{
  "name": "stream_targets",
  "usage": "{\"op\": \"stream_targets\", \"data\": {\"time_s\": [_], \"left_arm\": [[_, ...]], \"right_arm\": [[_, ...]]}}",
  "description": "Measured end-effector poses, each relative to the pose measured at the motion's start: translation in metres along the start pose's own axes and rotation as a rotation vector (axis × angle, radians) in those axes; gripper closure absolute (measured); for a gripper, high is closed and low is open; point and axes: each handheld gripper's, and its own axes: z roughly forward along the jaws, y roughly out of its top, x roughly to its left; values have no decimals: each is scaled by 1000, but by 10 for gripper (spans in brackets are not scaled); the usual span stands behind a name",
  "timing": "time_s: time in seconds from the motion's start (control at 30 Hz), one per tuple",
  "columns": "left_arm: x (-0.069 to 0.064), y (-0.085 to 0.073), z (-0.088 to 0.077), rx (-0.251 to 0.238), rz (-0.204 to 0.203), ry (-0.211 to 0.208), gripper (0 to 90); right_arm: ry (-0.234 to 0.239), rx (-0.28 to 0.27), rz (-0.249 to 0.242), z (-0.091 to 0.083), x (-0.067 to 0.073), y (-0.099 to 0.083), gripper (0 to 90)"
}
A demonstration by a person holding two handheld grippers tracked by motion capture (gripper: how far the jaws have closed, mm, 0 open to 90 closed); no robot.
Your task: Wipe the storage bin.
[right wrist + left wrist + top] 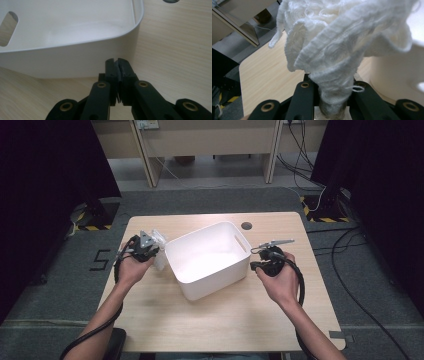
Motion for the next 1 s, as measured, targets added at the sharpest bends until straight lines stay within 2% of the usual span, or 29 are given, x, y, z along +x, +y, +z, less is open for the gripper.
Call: {"op": "stream_targets", "data": {"time_s": [0.07, 0.1, 0.13, 0.2, 0.27, 0.5, 0.57, 0.77, 0.87, 0.9, 1.0], "left_arm": [[-1, 3, 1, -20, -5, -15, 781], [-2, 4, 2, -23, 1, -49, 782], [-2, 4, 2, -23, 1, -49, 782], [-4, 5, 3, -47, 9, -80, 782], [-4, 5, 2, -57, 25, -89, 782], [-8, -4, -4, -78, 27, -143, 782], [-13, -6, -9, -81, 35, -147, 782], [-35, -10, -17, -103, 31, -165, 782], [-41, -6, -15, -99, 46, -156, 782], [-43, -4, -14, -98, 40, -152, 782], [-47, 0, -10, -100, 44, -154, 781]], "right_arm": [[3, 5, -9, 6, 2, 0, 876], [3, 1, -12, 10, 1, 2, 874], [3, 1, -12, 10, 1, 2, 874], [0, -3, -7, 14, -1, 6, 873], [-3, -3, 2, 18, -5, 11, 874], [-45, -36, 22, 36, -16, 31, 870], [-42, -44, 30, 42, -13, 37, 865], [-12, -70, -10, 55, 10, 52, 860], [-16, -68, -13, 60, 14, 55, 860], [-20, -69, -22, 61, 15, 56, 860], [-23, -67, -6, 64, 12, 58, 837]]}}
